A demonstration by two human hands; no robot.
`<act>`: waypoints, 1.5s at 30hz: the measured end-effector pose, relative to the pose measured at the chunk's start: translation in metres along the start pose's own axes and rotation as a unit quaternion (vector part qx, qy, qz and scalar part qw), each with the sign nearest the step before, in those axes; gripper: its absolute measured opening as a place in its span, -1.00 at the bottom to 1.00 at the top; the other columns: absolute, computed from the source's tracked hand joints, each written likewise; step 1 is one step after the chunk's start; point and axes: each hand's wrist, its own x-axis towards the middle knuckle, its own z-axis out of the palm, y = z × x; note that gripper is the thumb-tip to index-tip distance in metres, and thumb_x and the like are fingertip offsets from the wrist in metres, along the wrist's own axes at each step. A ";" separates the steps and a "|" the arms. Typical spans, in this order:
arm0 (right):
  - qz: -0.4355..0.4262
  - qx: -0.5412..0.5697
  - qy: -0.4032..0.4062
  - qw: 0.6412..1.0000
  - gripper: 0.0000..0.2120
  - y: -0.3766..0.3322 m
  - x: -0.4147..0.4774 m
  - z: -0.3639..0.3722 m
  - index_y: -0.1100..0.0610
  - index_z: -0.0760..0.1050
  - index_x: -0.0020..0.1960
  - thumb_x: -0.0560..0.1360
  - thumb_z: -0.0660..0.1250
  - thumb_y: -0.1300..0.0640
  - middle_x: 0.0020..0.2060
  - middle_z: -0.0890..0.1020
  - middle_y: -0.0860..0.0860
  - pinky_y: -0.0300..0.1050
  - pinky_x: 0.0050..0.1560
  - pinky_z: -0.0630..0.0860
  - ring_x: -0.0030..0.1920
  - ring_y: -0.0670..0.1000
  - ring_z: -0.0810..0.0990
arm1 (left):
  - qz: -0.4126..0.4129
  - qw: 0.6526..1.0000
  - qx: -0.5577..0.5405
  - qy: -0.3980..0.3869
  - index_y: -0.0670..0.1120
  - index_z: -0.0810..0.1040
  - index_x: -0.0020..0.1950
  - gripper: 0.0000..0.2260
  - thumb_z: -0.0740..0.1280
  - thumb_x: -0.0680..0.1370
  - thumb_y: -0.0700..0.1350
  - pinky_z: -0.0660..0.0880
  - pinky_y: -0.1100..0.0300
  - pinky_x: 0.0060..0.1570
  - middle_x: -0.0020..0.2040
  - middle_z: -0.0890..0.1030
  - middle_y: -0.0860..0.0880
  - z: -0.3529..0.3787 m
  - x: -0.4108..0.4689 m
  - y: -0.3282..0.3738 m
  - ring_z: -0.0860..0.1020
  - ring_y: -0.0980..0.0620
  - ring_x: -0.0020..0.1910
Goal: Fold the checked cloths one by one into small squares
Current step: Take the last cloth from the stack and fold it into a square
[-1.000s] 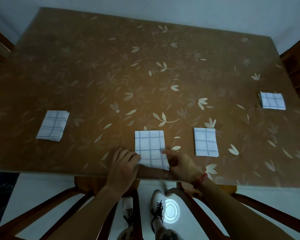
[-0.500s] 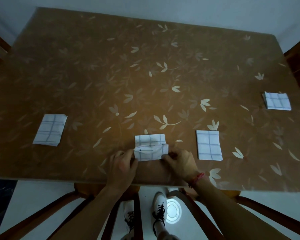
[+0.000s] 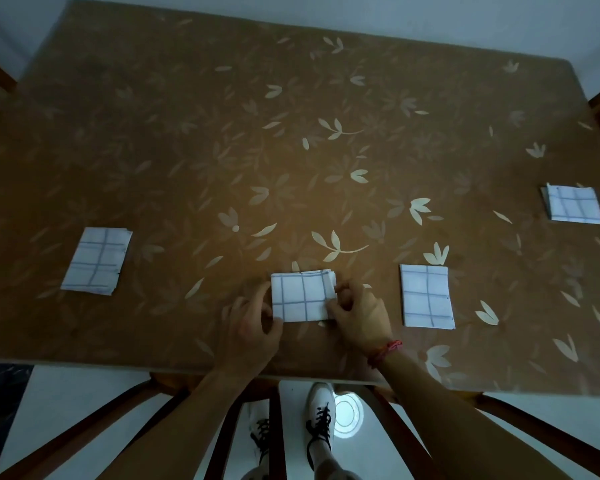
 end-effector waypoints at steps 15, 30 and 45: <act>-0.014 -0.041 0.016 0.999 -0.75 -0.001 0.002 -0.001 0.06 0.41 0.11 0.48 0.37 0.05 -0.30 0.52 -0.10 0.06 -0.19 0.60 -0.23 0.05 0.59 | 0.123 0.978 0.167 0.029 -0.16 0.46 0.32 -0.62 0.17 0.54 -0.08 0.44 0.02 0.07 0.20 0.54 -0.12 0.007 0.007 -0.005 0.48 -0.08 0.15; -0.301 -0.188 0.033 0.934 -0.56 -0.032 0.003 0.037 0.21 0.36 0.39 0.58 0.07 0.07 0.41 0.37 0.21 0.09 0.37 0.37 0.40 0.20 0.36 | 0.173 0.953 0.231 -0.091 -0.15 0.17 0.53 -0.49 0.17 0.59 -0.13 0.24 -0.03 0.42 0.55 0.18 -0.08 0.011 0.013 -0.017 0.10 -0.01 0.54; -0.261 -0.351 -0.063 0.897 -0.35 0.006 0.018 0.035 0.26 -0.01 0.57 0.66 -0.12 -0.15 0.57 0.04 0.17 0.12 0.54 0.05 0.58 0.11 -0.04 | 0.174 0.942 0.256 -0.127 -0.20 0.15 0.54 -0.43 0.02 0.60 0.07 0.17 -0.05 0.45 0.56 0.12 -0.14 0.008 0.012 -0.019 0.07 -0.04 0.55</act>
